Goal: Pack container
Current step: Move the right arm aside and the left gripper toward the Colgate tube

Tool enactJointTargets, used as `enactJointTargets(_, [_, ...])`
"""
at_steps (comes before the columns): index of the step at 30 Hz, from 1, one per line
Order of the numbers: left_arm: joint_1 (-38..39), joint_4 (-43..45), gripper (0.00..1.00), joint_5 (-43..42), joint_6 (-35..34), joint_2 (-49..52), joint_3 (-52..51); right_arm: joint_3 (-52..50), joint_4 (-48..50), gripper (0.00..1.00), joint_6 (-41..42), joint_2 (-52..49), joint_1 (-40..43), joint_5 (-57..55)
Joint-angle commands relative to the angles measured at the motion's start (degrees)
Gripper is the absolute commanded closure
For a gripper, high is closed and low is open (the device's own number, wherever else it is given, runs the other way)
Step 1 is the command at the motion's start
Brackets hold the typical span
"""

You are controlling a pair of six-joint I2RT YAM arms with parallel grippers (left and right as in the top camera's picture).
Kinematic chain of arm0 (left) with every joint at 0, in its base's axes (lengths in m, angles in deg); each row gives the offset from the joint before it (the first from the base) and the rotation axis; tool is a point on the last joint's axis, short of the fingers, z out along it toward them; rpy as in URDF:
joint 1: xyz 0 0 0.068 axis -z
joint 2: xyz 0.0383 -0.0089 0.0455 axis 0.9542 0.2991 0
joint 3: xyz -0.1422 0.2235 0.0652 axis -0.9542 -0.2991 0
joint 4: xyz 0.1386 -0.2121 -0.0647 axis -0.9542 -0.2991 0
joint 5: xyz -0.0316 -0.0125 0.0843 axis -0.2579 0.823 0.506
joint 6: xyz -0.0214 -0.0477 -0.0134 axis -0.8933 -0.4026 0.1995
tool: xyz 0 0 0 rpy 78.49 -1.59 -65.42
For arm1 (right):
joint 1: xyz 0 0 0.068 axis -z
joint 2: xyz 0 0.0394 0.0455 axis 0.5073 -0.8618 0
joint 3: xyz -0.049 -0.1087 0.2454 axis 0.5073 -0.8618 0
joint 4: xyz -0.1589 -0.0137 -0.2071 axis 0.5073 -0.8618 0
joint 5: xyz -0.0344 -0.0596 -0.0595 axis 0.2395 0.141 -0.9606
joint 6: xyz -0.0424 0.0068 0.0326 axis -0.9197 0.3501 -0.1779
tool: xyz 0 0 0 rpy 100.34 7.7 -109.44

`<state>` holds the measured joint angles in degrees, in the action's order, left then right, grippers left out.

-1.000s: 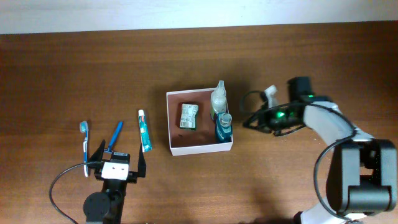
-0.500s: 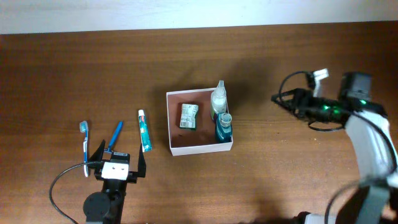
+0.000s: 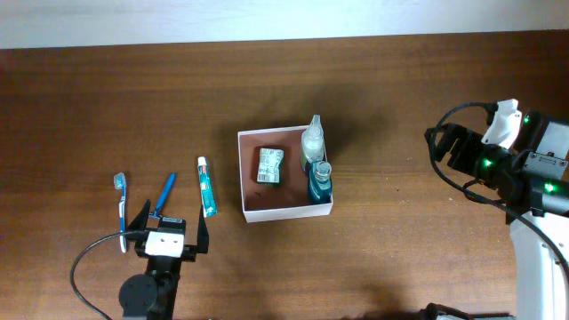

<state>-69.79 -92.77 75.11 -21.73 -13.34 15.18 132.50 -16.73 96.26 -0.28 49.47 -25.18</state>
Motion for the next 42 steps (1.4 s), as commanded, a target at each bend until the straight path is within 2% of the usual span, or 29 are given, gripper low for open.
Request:
enactJointTargets(1, [-0.35,-0.02,0.01,-0.63,0.9,-0.17,-0.33,1.03,-0.44,0.02,0.7,-0.33,0.15,-2.99])
enactJointTargets(20, [-0.37,0.0,0.01,0.24,0.92,-0.17,-0.33,1.03,-0.59,0.01,0.7,-2.23,0.15,-3.02])
enactJointTargets(23, [-0.35,1.22,0.01,-6.29,-1.42,-0.17,-0.24,1.03,-0.59,0.02,0.68,-2.23,0.15,-3.02])
enactJointTargets(26, [-0.35,1.68,0.01,-8.74,-4.59,-0.17,1.18,1.03,-0.59,0.02,0.7,-2.23,0.15,-3.02])
enactJointTargets(31, [-0.35,-7.08,0.01,-11.65,-5.79,1.33,11.3,1.03,-0.59,0.02,0.7,-2.23,0.15,-3.02])
enactJointTargets(36, [-0.35,-19.76,0.01,-4.9,-5.79,10.93,25.86,1.03,-0.59,0.02,0.7,-2.23,0.15,-3.02])
enactJointTargets(37, [-0.35,-24.7,0.01,-4.66,-5.77,18.16,31.91,1.03,-0.59,0.02,0.7,-2.23,0.15,-3.02])
enactJointTargets(42, [-0.35,-33.86,0.01,-6.12,-5.77,36.85,44.02,1.03,-0.59,0.02,0.7,-2.23,0.15,-3.02])
